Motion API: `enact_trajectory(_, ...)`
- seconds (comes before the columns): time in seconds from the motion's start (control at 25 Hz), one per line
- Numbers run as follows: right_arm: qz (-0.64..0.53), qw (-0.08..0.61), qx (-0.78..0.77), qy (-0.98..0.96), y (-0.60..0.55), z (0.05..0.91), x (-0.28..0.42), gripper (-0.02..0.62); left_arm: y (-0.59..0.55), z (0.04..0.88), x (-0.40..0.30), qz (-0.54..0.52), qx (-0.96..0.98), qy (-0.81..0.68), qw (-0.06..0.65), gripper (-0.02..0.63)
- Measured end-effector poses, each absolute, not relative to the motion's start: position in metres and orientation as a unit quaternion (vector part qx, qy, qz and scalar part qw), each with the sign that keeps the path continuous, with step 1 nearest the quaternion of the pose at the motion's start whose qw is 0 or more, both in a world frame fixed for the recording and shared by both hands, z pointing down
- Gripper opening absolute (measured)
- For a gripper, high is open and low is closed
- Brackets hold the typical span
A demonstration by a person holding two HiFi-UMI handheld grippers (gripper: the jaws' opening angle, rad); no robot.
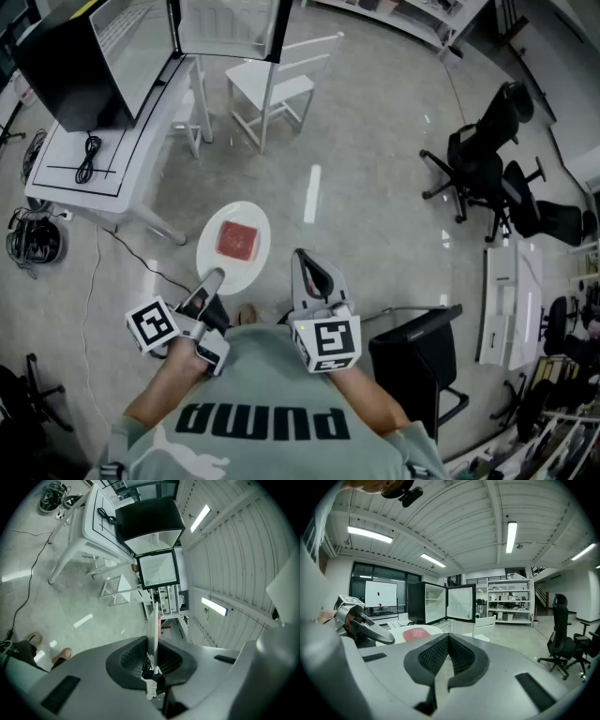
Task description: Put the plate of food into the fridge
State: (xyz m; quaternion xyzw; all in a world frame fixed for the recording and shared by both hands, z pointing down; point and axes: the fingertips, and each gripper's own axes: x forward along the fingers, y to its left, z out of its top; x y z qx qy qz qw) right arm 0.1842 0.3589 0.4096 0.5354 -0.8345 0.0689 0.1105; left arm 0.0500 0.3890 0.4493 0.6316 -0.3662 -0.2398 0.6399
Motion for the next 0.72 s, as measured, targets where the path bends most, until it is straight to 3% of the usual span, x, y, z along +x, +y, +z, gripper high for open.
enact_trajectory(0.72,0.073,0.093,0.562,-0.819,0.356,0.408,0.214,0.005,0.378,0.45,0.07,-0.229,0.645,-0.355,0.637,0.037)
